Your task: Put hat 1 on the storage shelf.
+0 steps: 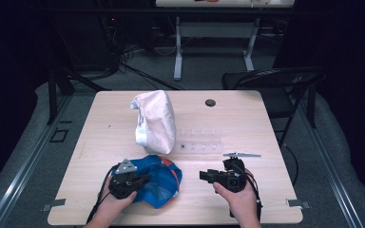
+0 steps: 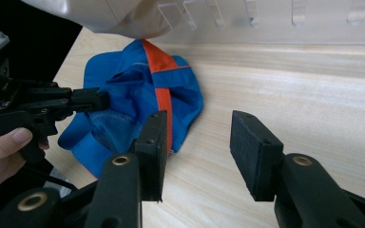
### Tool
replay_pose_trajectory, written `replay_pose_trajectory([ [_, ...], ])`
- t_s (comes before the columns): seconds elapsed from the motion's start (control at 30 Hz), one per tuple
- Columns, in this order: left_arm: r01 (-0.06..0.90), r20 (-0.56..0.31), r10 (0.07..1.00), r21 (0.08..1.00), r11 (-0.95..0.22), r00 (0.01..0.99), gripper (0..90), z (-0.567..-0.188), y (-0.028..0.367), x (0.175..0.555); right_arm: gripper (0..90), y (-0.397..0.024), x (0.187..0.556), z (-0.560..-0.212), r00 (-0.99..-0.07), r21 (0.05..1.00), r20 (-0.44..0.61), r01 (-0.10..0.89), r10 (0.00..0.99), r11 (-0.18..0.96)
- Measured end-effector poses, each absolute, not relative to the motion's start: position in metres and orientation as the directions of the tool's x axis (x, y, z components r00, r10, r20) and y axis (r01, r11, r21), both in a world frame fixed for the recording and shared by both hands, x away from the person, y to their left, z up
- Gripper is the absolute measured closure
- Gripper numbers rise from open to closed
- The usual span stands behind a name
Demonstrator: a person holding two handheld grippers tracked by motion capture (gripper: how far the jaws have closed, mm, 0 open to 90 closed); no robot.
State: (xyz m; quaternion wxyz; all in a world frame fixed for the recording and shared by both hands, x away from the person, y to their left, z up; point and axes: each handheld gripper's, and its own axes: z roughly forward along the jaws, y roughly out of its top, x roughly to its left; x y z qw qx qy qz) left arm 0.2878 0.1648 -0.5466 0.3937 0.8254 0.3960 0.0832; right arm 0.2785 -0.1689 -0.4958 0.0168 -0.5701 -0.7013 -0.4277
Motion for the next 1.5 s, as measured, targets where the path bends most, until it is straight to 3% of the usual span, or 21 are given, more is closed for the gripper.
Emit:
replay_pose_trajectory([
  [0.37,0.518,-0.143,0.652,0.74,-0.429,0.744,89.2,-0.542,0.104,0.284,57.0,-0.176,0.276,-0.51,-0.329,0.552,0.515,0.834,0.791,-0.012],
  [0.47,0.503,-0.143,0.645,0.757,-0.418,0.751,82.1,-0.54,0.099,0.283,56.6,-0.175,0.277,-0.518,-0.327,0.541,0.509,0.841,0.796,-0.001],
  [0.57,0.496,-0.138,0.651,0.768,-0.406,0.746,74.6,-0.536,0.106,0.283,56.5,-0.175,0.279,-0.525,-0.315,0.529,0.507,0.849,0.803,-0.001],
  [0.9,0.508,-0.104,0.711,0.771,-0.385,0.696,67.6,-0.532,0.162,0.286,55.6,-0.172,0.283,-0.54,-0.302,0.476,0.537,0.879,0.788,0.012],
  [1.1,0.543,-0.133,0.74,0.765,-0.346,0.659,66.5,-0.545,0.186,0.289,55.7,-0.171,0.285,-0.548,-0.286,0.449,0.572,0.893,0.769,-0.002],
  [1.2,0.543,-0.126,0.747,0.765,-0.345,0.653,66.4,-0.547,0.189,0.29,55.4,-0.171,0.287,-0.552,-0.279,0.435,0.592,0.9,0.756,-0.008],
  [1.27,0.537,-0.122,0.749,0.772,-0.341,0.651,66.1,-0.549,0.19,0.29,55.3,-0.173,0.288,-0.553,-0.3,0.423,0.547,0.905,0.782,0.051],
  [1.3,0.537,-0.12,0.749,0.77,-0.345,0.652,66.1,-0.548,0.191,0.291,55.2,-0.169,0.288,-0.556,-0.288,0.423,0.59,0.906,0.754,0.014],
  [1.5,0.544,-0.13,0.753,0.77,-0.333,0.645,65.8,-0.551,0.193,0.291,55.1,-0.164,0.289,-0.562,-0.294,0.395,0.61,0.918,0.736,0.04],
])
